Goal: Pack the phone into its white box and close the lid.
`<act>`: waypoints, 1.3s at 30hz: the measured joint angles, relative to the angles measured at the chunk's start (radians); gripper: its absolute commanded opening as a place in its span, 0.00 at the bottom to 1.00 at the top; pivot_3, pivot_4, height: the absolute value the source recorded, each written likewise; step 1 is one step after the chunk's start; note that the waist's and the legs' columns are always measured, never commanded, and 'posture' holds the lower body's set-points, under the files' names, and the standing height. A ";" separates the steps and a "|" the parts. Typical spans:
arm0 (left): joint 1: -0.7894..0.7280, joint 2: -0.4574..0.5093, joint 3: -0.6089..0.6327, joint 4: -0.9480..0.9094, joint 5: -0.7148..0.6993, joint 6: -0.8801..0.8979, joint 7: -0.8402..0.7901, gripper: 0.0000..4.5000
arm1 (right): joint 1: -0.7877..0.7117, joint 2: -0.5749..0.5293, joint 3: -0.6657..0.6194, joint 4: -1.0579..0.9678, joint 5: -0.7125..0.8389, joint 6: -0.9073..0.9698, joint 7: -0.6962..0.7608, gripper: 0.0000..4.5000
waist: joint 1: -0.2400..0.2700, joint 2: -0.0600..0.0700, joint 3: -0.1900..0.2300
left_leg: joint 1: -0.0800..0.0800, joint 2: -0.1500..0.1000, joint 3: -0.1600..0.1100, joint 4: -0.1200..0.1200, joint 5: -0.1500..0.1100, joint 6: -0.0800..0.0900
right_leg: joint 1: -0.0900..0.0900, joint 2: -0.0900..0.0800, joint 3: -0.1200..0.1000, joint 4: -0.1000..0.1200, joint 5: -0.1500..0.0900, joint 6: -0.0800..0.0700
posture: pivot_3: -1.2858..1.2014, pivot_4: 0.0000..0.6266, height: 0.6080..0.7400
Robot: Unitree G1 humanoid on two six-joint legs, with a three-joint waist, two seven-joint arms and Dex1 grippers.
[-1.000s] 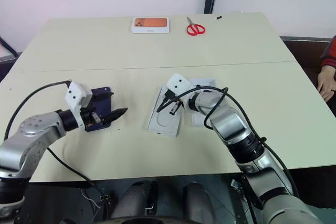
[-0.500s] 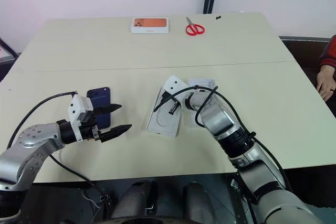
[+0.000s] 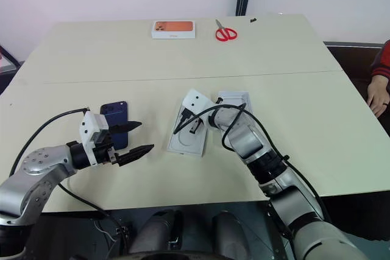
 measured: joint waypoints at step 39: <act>0.056 0.055 0.006 -0.015 0.029 -0.010 -0.085 0.99 | 0.236 -0.286 0.053 -0.312 0.055 -0.177 0.352 0.00 | 0.004 0.000 0.000 | 0.001 0.000 -0.001 0.000 -0.001 0.001 | 0.003 0.000 0.000 -0.003 0.000 0.000 | 0.52 0.24 1.00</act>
